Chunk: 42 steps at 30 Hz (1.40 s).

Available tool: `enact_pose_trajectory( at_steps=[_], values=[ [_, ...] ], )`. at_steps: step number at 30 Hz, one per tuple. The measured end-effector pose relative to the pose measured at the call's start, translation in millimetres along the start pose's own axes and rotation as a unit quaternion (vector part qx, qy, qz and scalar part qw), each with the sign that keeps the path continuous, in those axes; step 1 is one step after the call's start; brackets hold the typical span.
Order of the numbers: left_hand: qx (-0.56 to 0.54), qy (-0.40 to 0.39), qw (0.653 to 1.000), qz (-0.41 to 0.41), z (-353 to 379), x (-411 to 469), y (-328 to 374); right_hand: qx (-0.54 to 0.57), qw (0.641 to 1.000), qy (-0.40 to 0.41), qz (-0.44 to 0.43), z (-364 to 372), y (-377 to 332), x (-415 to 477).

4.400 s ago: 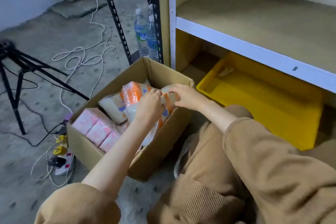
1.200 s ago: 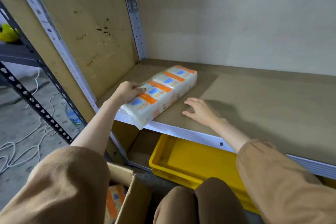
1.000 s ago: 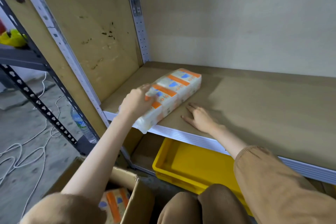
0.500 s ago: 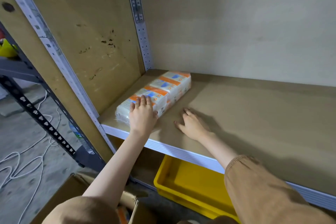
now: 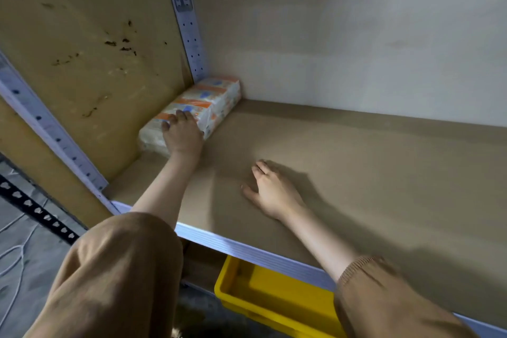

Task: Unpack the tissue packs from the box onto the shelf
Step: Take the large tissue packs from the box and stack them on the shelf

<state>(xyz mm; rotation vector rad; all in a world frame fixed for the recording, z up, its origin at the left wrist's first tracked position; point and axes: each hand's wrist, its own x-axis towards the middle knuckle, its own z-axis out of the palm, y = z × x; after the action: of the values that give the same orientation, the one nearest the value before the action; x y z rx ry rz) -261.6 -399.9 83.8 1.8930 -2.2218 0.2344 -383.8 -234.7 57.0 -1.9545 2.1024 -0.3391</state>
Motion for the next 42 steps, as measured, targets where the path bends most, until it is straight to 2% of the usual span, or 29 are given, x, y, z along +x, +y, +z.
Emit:
enact_pose_trajectory(
  at_steps=[5,13,19,24,32,36,42],
  values=[
    [-0.009,0.011,1.000,0.023,1,5,-9,0.001,1.000,-0.004,-0.002,-1,-2,0],
    [-0.032,-0.069,0.997,0.034,-23,-9,-17,0.002,1.000,-0.004,0.021,-6,-9,-8],
    [-0.107,-0.013,0.992,0.059,-48,-73,-25,0.014,0.999,0.024,0.046,-5,-23,-28],
    [-0.130,-0.006,0.988,0.079,-54,-148,-39,0.050,0.998,0.019,0.039,9,-50,-62],
    [-0.129,-0.060,0.988,0.055,-46,-276,-82,0.051,0.995,0.020,-0.078,38,-103,-139],
    [-0.111,-0.093,0.989,0.043,-32,-335,-112,0.038,0.991,-0.026,-0.126,64,-124,-168],
    [-0.101,-0.142,0.985,-0.003,-11,-409,-150,0.048,0.983,-0.091,-0.153,102,-153,-193]
  ],
)
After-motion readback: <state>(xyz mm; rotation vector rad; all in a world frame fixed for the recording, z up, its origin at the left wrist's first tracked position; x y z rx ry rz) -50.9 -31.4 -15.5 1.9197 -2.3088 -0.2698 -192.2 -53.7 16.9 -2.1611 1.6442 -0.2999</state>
